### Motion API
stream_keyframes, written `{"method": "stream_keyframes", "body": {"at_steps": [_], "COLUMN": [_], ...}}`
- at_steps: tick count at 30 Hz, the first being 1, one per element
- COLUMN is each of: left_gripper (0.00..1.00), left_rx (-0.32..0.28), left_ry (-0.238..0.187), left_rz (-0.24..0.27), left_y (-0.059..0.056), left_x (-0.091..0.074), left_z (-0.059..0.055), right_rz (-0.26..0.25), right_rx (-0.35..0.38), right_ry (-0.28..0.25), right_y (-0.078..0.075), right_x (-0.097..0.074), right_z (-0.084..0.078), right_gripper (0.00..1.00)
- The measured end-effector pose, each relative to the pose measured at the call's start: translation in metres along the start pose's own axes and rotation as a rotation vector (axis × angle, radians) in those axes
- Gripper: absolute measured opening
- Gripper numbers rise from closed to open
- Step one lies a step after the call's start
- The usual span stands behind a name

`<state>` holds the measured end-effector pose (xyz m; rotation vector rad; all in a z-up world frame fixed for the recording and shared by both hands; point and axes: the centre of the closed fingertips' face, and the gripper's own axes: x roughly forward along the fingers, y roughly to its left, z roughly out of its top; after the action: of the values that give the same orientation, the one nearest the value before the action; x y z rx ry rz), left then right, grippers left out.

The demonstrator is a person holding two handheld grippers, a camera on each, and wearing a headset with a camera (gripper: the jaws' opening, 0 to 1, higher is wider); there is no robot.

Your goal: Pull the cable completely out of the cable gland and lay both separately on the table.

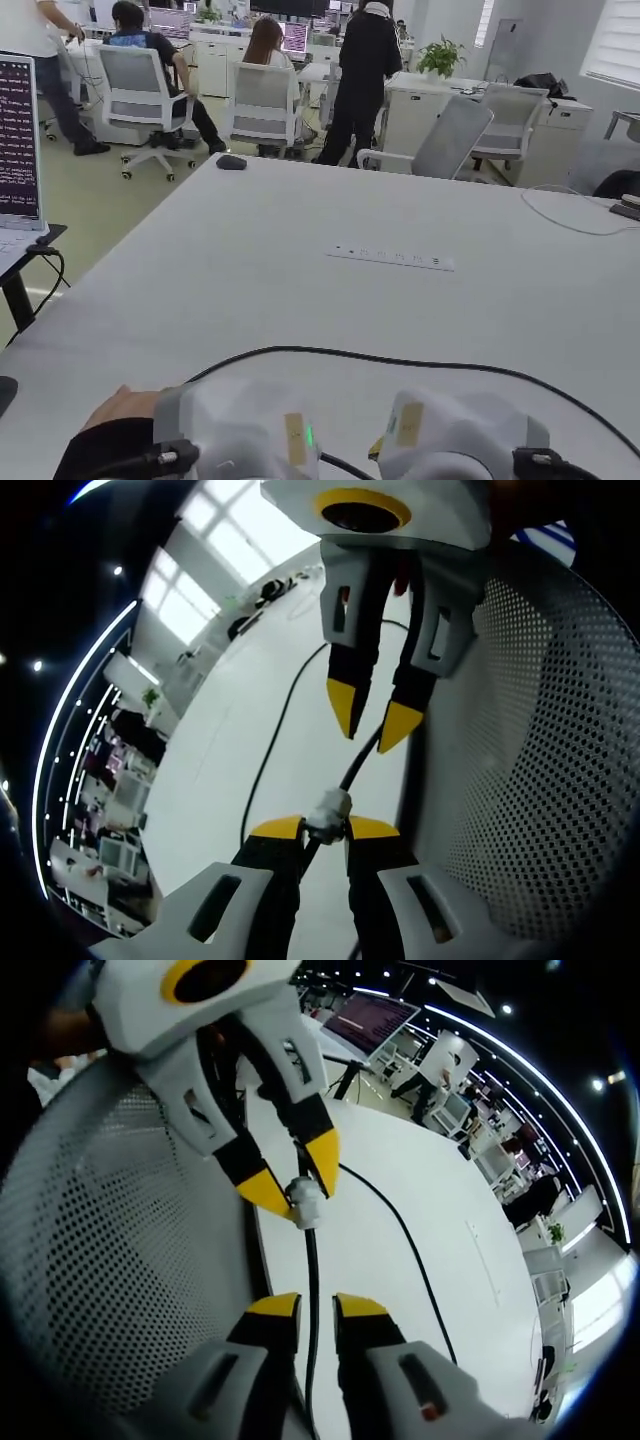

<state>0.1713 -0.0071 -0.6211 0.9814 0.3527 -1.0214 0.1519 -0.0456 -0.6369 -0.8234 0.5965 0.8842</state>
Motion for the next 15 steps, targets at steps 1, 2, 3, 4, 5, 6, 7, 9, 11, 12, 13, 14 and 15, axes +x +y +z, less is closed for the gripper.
{"method": "stream_keyframes", "body": {"at_steps": [1,2,3,4,5,6,7,9,11,12,13,14,15], "left_gripper": [0.17,0.17,0.17,0.17,0.17,0.17,0.17,0.17,0.17,0.17,0.17,0.17,0.17], "left_rx": [0.001,0.001,0.000,0.000,0.001,0.001,0.002,0.004,0.004,0.005,0.006,0.006,0.006], "left_ry": [0.001,0.001,0.002,0.003,0.003,0.004,0.004,0.008,0.005,0.004,0.004,0.006,0.009], "left_rz": [0.000,-0.001,-0.002,-0.003,-0.003,-0.002,-0.001,-0.001,0.002,0.004,0.003,0.004,0.007], "left_y": [0.000,0.000,0.000,-0.001,-0.001,-0.001,-0.001,-0.001,0.000,0.000,0.000,0.000,0.001], "left_x": [0.000,0.000,0.000,0.000,0.000,0.000,0.001,0.001,0.001,0.001,0.001,0.001,0.001], "left_z": [0.000,0.000,0.000,-0.001,-0.001,0.000,-0.001,-0.001,0.000,0.000,0.000,-0.001,-0.002], "right_rz": [0.004,0.007,0.010,0.013,0.008,0.002,-0.004,-0.027,-0.023,-0.017,-0.014,-0.013,-0.013], "right_rx": [-0.002,-0.004,-0.004,-0.003,0.017,0.032,0.040,0.050,0.061,0.052,0.039,0.032,0.032], "right_ry": [0.000,0.000,0.005,0.010,0.019,0.028,0.048,0.074,0.058,0.060,0.066,0.068,0.066], "right_y": [0.001,0.001,0.002,0.002,0.001,0.000,-0.002,-0.007,-0.007,-0.005,-0.004,-0.004,-0.004], "right_x": [0.000,0.001,0.001,0.001,0.001,0.001,0.001,0.001,0.000,0.001,0.002,0.002,0.001], "right_z": [0.000,0.000,-0.001,-0.002,-0.005,-0.007,-0.012,-0.019,-0.016,-0.015,-0.016,-0.016,-0.015], "right_gripper": [0.08,0.06,0.02,0.00,0.00,0.00,0.00,0.00,0.00,0.00,0.00,0.00,0.00]}}
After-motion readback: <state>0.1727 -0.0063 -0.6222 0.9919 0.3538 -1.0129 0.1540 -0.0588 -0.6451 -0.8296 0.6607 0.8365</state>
